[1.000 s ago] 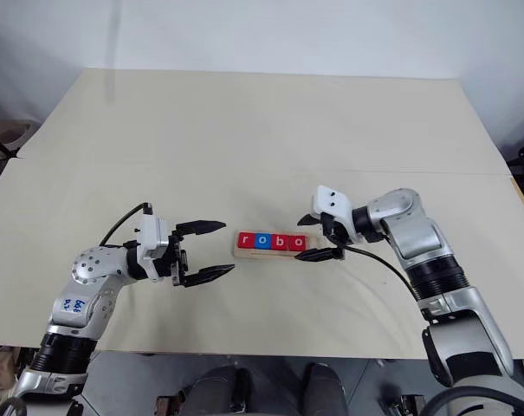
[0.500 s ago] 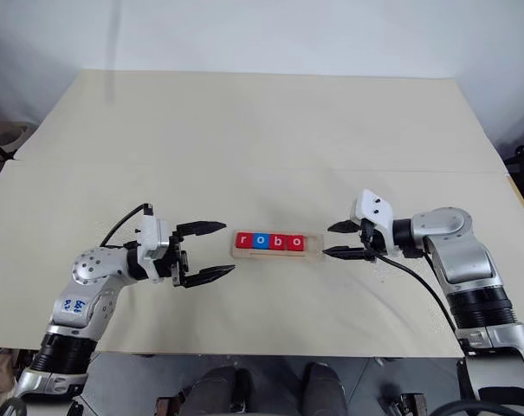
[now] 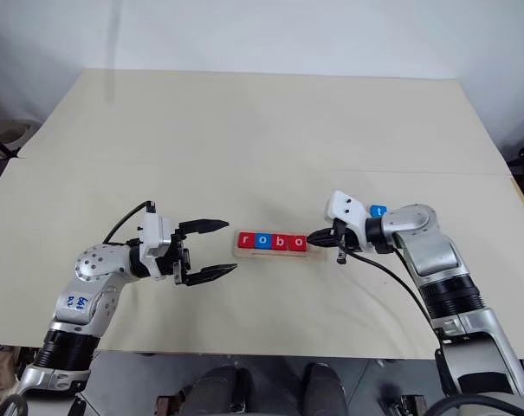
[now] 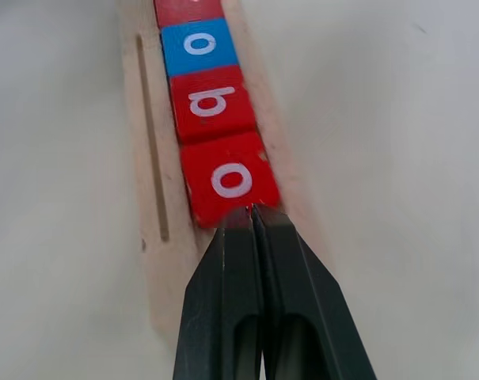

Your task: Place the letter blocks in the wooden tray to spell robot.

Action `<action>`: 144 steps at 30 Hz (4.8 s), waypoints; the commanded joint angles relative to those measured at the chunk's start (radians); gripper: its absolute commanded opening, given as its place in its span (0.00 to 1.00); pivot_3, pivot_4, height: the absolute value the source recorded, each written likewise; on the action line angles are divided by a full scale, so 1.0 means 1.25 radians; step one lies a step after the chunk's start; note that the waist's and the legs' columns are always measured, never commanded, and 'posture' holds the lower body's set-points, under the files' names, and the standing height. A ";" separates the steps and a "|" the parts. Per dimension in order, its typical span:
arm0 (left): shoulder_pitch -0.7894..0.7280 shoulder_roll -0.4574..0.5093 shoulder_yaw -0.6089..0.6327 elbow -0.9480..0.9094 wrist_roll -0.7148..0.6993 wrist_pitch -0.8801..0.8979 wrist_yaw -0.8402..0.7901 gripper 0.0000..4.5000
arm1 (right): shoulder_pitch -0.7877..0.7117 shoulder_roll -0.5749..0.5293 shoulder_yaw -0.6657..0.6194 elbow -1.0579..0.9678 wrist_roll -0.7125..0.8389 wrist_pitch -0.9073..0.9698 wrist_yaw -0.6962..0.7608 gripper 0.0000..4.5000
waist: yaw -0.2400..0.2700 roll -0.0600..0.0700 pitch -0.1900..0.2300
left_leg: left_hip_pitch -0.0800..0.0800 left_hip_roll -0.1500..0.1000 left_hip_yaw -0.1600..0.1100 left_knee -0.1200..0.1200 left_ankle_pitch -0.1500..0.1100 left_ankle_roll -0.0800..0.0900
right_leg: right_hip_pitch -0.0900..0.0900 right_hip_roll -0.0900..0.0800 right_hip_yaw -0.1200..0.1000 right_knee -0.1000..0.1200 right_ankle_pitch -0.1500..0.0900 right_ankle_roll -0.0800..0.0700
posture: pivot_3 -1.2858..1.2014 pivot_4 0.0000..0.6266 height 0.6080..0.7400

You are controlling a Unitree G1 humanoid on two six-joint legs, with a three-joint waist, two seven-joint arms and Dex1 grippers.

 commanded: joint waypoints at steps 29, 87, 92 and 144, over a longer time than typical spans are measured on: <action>-0.015 -0.012 0.007 0.054 0.002 -0.044 -0.019 1.00 | 0.528 -0.025 -0.538 -0.304 0.179 -0.045 -0.217 0.75 | 0.021 0.000 0.000 | 0.000 0.000 0.001 -0.001 0.000 0.000 | 0.000 0.000 0.000 0.000 0.000 0.000 | 0.52 0.24 1.00; -0.032 -0.024 0.011 0.046 0.010 -0.036 -0.007 1.00 | 0.233 0.174 -0.376 -0.459 0.199 0.650 -0.822 0.33 | 0.001 0.001 -0.001 | 0.000 0.000 0.000 -0.001 0.000 0.000 | -0.001 0.000 0.001 0.002 0.000 -0.001 | 0.52 0.24 1.00; -0.041 -0.027 0.006 0.047 0.011 -0.026 -0.010 1.00 | 0.311 0.219 -0.379 -0.583 0.228 0.729 -0.839 0.33 | 0.001 0.001 -0.001 | 0.000 0.000 0.000 -0.002 0.000 0.000 | -0.001 0.000 0.001 0.001 0.000 -0.001 | 0.52 0.24 1.00; -0.002 0.001 0.037 -0.060 0.005 0.028 0.049 1.00 | -0.062 -0.099 -0.028 0.171 0.022 -0.120 0.183 0.32 | -0.002 0.000 0.000 | 0.000 0.000 0.000 0.000 -0.001 0.001 | 0.001 0.000 0.001 -0.002 0.000 0.001 | 0.52 0.24 1.00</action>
